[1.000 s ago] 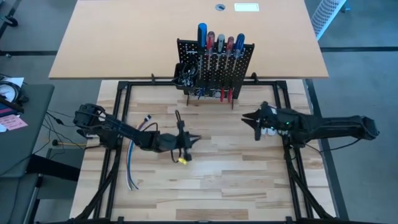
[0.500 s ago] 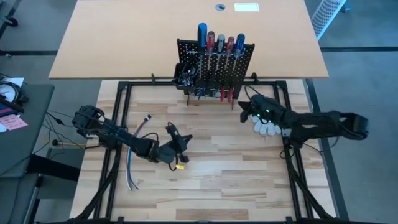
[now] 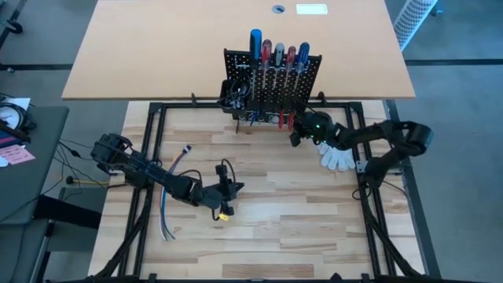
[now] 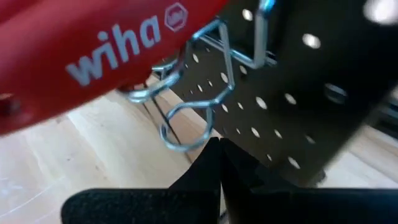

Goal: Hang tools onto peg board
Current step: Adjust the black pegboard on the table

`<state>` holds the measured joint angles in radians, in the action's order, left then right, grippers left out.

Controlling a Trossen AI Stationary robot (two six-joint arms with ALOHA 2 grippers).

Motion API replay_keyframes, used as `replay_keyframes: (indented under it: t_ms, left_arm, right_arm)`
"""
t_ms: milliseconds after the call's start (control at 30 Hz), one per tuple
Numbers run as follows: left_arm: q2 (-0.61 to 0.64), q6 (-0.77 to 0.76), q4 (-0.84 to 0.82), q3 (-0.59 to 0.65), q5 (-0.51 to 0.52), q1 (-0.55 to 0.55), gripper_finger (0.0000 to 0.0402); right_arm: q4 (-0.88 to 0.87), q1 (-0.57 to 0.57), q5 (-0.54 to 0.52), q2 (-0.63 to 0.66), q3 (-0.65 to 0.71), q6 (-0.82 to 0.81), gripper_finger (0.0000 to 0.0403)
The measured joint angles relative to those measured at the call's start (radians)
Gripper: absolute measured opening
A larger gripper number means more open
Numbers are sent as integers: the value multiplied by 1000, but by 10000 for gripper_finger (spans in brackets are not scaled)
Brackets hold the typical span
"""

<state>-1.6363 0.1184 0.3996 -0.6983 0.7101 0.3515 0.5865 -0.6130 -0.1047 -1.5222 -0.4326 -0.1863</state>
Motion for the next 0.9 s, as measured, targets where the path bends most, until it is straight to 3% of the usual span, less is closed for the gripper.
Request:
replay_keyframes:
  t_ms: [367, 900]
  left_arm:
    - [0, -2, 0, 0, 0, 0, 15]
    - [0, -7, 0, 0, 0, 0, 15]
  right_arm:
    - [3, -53, 0, -114, -78, 94, 7]
    - [33, -102, -1, -120, -76, 209, 7]
